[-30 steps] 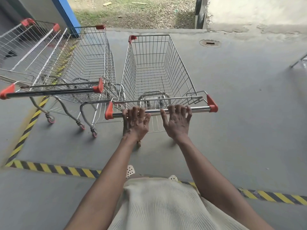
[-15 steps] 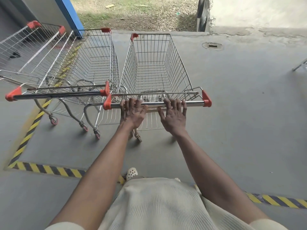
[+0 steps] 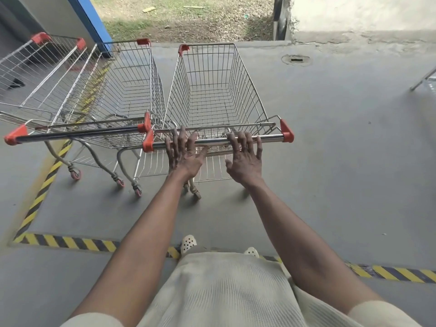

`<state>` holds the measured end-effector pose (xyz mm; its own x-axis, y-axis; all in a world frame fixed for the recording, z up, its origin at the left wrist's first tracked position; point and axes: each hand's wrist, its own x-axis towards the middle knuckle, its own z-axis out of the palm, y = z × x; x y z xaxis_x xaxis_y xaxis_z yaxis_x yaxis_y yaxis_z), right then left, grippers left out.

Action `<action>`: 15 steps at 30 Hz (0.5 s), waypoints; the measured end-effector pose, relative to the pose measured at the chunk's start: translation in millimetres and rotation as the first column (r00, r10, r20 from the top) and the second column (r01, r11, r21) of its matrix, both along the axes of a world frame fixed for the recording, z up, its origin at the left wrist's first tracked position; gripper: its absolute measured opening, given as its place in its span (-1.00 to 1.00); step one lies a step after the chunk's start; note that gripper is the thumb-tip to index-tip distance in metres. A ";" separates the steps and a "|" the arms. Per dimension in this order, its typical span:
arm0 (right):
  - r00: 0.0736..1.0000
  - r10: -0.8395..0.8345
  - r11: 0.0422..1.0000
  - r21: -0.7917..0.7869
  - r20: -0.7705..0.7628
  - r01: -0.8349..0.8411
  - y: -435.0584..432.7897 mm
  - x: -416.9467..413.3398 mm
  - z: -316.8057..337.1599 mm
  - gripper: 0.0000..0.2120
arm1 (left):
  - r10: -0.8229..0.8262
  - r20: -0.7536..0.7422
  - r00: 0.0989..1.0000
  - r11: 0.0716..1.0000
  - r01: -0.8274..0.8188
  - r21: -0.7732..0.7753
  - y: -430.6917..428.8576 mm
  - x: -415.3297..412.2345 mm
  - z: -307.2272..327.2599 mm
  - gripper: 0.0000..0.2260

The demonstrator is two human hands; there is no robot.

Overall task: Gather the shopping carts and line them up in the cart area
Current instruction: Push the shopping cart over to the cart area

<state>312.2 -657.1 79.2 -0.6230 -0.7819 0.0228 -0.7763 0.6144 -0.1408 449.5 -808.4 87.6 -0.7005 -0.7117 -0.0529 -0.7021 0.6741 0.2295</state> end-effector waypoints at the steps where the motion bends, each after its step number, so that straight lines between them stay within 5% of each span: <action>1: 1.000 -0.001 1.000 0.005 0.001 0.000 2.3 0.0 0.6 -0.19 | -0.011 0.019 1.000 1.000 0.011 -0.015 3.8 2.7 -1.5 -0.22; 6: 0.994 -0.062 0.997 -0.050 0.095 0.067 7.9 9.8 3.3 -0.12 | 0.001 0.037 0.999 1.000 -0.002 0.024 25.9 17.3 -2.7 0.14; 12: 0.965 -0.155 0.964 -0.180 0.211 0.194 5.0 53.8 0.7 0.01 | 0.022 0.018 1.000 0.981 -0.025 0.190 44.6 49.4 -3.1 0.04; 15: 0.925 -0.086 0.990 -0.068 0.371 0.120 1.4 87.2 -4.9 -0.16 | 0.117 0.105 0.988 0.900 -0.150 0.409 56.0 87.6 -21.9 -0.12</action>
<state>399.4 -655.7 74.4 -0.6780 -0.7182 -0.1565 -0.5932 0.6604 -0.4604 537.2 -752.4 65.7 -0.5825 -0.7004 -0.4125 -0.8052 0.4281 0.4103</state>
